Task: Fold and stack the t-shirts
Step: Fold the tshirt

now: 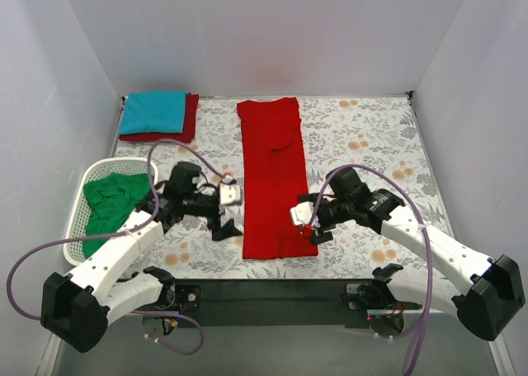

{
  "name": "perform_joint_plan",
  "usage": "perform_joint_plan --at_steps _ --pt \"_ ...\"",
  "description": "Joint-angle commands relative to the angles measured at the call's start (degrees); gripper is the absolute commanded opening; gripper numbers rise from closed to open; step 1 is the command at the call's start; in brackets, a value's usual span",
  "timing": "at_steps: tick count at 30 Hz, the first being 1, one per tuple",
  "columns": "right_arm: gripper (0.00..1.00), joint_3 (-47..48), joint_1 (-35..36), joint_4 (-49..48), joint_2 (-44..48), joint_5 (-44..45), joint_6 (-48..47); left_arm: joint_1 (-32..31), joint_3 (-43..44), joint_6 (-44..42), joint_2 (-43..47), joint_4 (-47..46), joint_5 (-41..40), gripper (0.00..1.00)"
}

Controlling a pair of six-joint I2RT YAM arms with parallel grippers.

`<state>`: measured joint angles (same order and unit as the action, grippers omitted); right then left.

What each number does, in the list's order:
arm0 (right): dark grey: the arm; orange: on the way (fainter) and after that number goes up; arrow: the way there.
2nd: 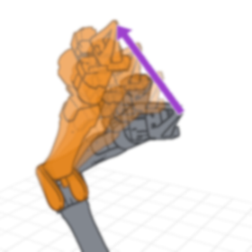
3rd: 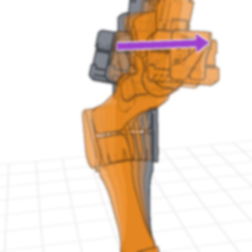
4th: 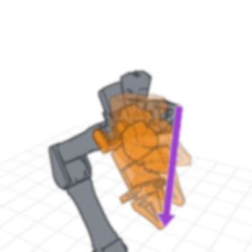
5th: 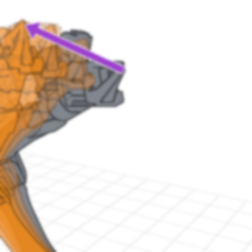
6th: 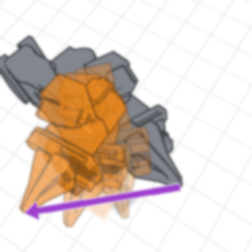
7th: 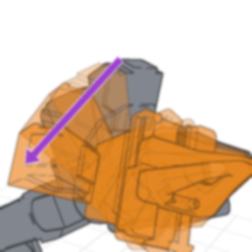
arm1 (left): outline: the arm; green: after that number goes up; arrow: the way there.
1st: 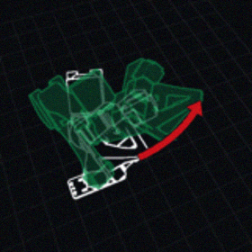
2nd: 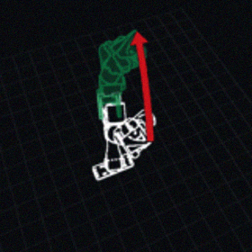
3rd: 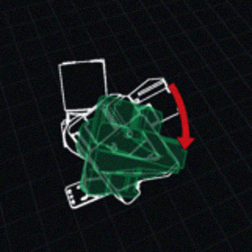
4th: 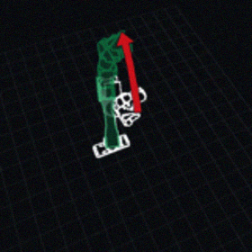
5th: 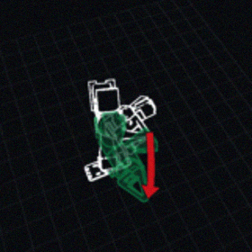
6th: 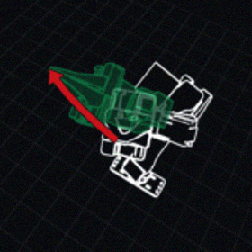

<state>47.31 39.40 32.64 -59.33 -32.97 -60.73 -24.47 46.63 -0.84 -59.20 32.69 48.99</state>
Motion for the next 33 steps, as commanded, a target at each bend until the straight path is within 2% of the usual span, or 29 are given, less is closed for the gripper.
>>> perform_joint_plan --at_steps 1,3,4,6,7,8,10,11,14,19,29,33 --pt "0.81 -3.18 2.43 -0.65 -2.09 1.94 -5.98 -8.53 -9.32 -0.32 5.30 -4.88 -4.23 0.90" --pt "0.75 -5.37 3.40 -0.91 -3.94 2.21 -6.24 -14.95 -12.25 -1.17 5.33 -8.33 -10.11 0.87" --pt "0.68 -6.08 4.28 -1.61 -4.47 2.38 -6.16 -16.82 -13.14 -1.09 4.37 -9.04 -11.97 0.85" --pt "0.61 -8.79 4.98 -2.76 -5.18 2.65 -6.07 -20.33 -14.81 -1.09 2.87 -10.53 -14.78 0.83" --pt "0.54 -9.68 5.86 -4.07 -5.09 2.82 -6.33 -21.31 -15.34 -0.74 2.17 -11.15 -15.76 0.81" --pt "0.51 -11.00 6.30 -4.77 -4.83 3.35 -6.51 -22.02 -16.04 -0.57 0.85 -12.55 -16.38 0.74" --pt "0.47 -14.33 7.70 -6.09 -3.43 3.88 -7.38 -24.13 -17.18 -0.39 -0.38 -14.57 -18.74 0.68" --pt "0.46 -15.22 8.41 -6.27 -2.99 4.05 -7.39 -24.66 -17.97 -0.30 -1.61 -15.02 -19.63 0.59" --pt "0.45 -18.65 10.78 -8.28 -1.84 5.71 -5.64 -26.33 -18.33 0.49 -4.59 -16.86 -22.35 0.49" --pt "0.45 -21.64 11.67 -11.99 -2.81 9.85 -4.05 -27.04 -20.79 1.55 -5.40 -20.99 -24.64 0.48" --pt "0.47 -21.38 11.67 -11.02 1.23 10.12 -2.38 -27.21 -21.85 1.02 -4.08 -21.70 -24.91 0.48" --pt "0.47 -21.21 11.67 -10.58 -2.44 10.47 -0.27 -27.21 -20.88 1.46 -6.89 -21.44 -24.56 0.48"
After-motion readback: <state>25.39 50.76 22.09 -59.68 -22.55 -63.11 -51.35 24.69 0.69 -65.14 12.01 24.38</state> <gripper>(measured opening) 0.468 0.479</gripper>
